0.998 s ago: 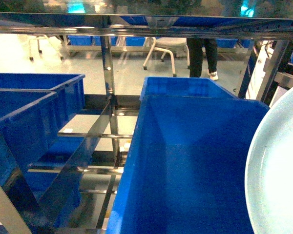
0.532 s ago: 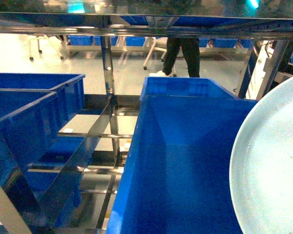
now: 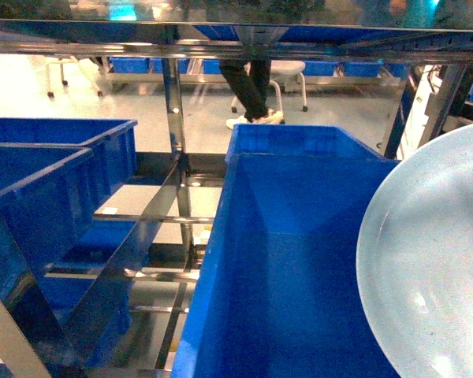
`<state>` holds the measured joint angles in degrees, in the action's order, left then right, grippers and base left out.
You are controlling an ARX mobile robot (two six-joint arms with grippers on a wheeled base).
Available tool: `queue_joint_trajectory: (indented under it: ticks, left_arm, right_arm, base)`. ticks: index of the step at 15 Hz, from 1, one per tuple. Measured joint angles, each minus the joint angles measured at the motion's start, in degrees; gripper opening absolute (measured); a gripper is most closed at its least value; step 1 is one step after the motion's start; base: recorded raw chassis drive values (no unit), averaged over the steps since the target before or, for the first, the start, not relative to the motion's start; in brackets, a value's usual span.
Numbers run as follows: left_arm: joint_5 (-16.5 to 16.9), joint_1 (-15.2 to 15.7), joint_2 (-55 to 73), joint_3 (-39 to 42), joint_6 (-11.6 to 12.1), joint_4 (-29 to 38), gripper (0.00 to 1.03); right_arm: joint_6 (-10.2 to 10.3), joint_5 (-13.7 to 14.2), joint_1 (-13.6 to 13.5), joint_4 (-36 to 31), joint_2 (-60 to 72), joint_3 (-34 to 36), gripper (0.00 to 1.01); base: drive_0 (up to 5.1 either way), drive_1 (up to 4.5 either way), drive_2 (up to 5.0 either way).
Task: Place blue tray on left shelf second layer neatly
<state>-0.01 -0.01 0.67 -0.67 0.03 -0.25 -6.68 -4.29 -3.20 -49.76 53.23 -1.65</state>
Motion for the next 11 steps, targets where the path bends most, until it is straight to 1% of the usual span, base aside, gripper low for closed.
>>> queue_joint_trajectory:
  ticks: [2, 4, 5, 8, 11]
  left_arm:
    - [0.0, 0.0, 0.0, 0.0, 0.0, 0.0, 0.98]
    - [0.0, 0.0, 0.0, 0.0, 0.0, 0.0, 0.98]
    - [0.0, 0.0, 0.0, 0.0, 0.0, 0.0, 0.98]
    - [0.0, 0.0, 0.0, 0.0, 0.0, 0.0, 0.98]
    - [0.0, 0.0, 0.0, 0.0, 0.0, 0.0, 0.98]
  right_arm:
    - [0.0, -0.3, 0.3, -7.5, 9.0, -0.7, 0.02]
    - [0.0, -0.7, 0.6, -15.3, 18.5, -3.0, 0.02]
    - [0.0, -1.2, 0.6, -18.0, 22.5, -4.2, 0.02]
    - [-0.6, -2.4, 0.6, -24.0, 34.1, -8.9, 0.02]
    - [-1.0, -3.0, 0.1, -23.4, 44.5, -11.5, 0.02]
  base:
    - [0.0, 0.00, 0.0]
    - [0.0, 0.00, 0.0]
    - [0.0, 0.00, 0.0]
    - [0.0, 0.00, 0.0]
    - [0.0, 0.00, 0.0]
